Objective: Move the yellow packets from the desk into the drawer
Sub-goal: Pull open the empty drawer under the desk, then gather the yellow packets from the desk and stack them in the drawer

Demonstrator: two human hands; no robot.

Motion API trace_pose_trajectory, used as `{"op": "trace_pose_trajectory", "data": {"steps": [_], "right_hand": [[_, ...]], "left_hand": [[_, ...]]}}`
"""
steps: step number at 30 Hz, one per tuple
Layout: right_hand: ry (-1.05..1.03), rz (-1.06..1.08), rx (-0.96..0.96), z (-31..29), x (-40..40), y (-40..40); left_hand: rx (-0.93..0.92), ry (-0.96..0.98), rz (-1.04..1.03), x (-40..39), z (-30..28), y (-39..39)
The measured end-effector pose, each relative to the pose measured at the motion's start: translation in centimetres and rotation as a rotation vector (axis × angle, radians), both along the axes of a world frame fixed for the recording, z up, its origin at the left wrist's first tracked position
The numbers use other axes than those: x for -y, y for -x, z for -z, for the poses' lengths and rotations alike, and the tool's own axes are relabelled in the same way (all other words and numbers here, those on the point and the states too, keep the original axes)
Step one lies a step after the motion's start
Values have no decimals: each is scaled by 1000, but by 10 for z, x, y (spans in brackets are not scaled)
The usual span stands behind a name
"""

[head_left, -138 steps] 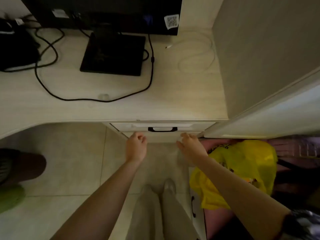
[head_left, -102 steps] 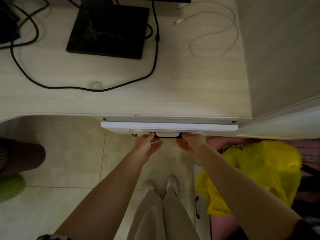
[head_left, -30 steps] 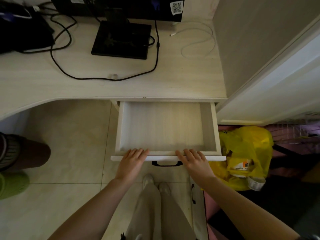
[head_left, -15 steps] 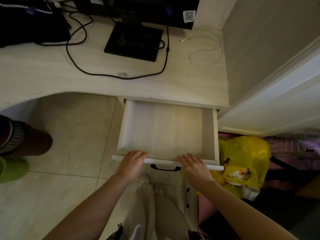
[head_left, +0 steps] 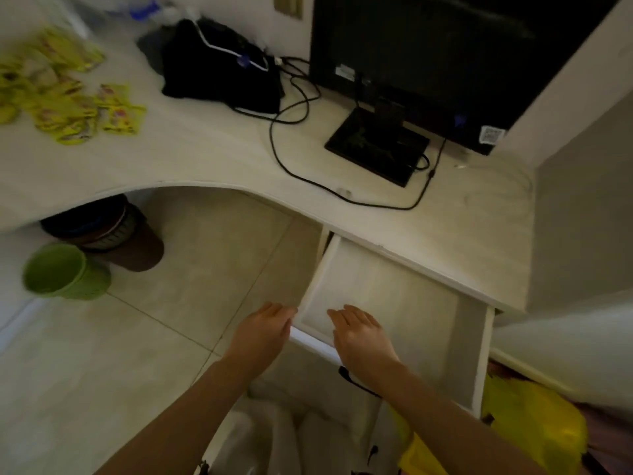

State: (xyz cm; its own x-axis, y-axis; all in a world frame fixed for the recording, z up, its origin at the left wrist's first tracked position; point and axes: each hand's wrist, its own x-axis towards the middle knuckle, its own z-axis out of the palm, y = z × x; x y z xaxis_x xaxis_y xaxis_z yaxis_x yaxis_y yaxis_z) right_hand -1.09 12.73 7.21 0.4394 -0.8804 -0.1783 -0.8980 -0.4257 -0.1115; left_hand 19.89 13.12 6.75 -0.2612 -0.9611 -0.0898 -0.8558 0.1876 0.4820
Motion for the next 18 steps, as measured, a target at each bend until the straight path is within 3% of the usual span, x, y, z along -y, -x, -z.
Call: {"op": "trace_pose_trajectory", "data": {"steps": [8,14,18], "right_hand": [[-22,-78,50,-15,53,-142],[-104,-137,121,-40,93,-264],[-55,-164,145,-46,125,-320]], "left_hand": [[-28,66,-313,8,-28,-123],[14,80,-460,25,-44,-245],[18,63,-528,43,-50,-304]]}}
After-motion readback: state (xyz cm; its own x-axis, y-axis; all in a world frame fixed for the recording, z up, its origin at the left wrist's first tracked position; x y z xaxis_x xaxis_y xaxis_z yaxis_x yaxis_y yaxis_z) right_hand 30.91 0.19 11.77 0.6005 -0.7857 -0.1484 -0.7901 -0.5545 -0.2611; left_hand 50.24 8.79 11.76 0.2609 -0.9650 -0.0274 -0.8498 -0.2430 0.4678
